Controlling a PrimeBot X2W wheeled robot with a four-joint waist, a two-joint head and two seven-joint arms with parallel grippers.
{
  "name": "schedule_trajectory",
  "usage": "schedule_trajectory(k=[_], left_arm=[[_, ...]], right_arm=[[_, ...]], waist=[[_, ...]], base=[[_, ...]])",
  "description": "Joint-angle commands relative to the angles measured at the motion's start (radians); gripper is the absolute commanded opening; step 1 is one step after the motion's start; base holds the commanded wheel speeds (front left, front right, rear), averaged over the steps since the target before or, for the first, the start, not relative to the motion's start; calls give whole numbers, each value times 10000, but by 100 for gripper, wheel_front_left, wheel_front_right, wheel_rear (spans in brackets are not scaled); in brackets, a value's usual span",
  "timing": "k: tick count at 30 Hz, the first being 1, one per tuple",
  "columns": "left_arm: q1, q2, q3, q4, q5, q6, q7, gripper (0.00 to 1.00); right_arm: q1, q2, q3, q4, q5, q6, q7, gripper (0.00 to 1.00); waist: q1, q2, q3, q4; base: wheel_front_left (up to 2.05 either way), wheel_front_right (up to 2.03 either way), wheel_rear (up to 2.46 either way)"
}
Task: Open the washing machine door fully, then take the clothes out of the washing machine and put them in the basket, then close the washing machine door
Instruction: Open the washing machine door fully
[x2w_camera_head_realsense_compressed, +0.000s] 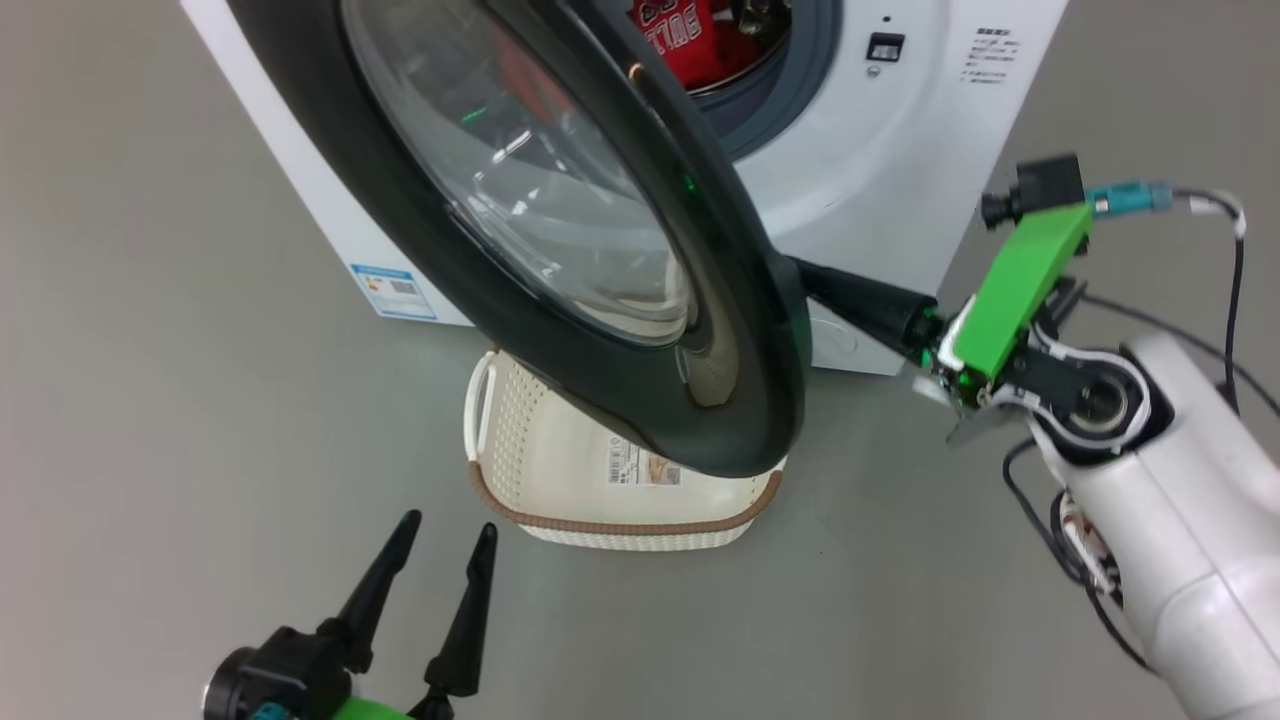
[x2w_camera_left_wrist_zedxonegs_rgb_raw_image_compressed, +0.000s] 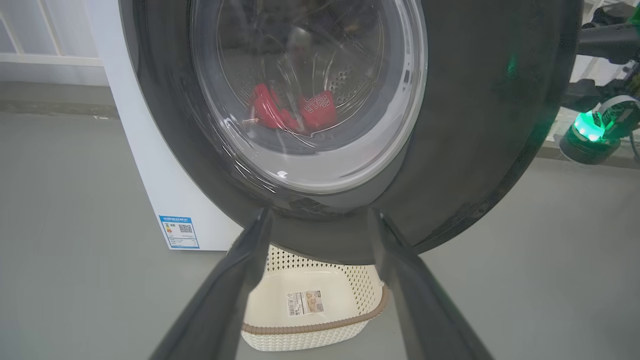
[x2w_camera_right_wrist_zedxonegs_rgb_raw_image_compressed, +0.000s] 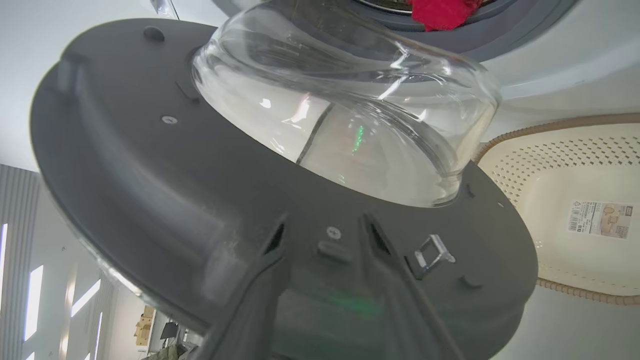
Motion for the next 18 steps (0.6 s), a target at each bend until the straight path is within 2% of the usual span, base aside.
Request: schedule_trajectory(k=[1,18], left_arm=[[46,175,350,-242,-22,-54,-120,100],[469,268,1144,-267,-127,-54,-120,100]], right_arm=[[25,79,-7,-282,-68,75,-22,100],[3461,-216,-655,-1071,-374,75,-1737,100]], waist=[[0,0,-68,-74],[0,0,-574,-1110]], base=[[0,0,0],[0,0,0]])
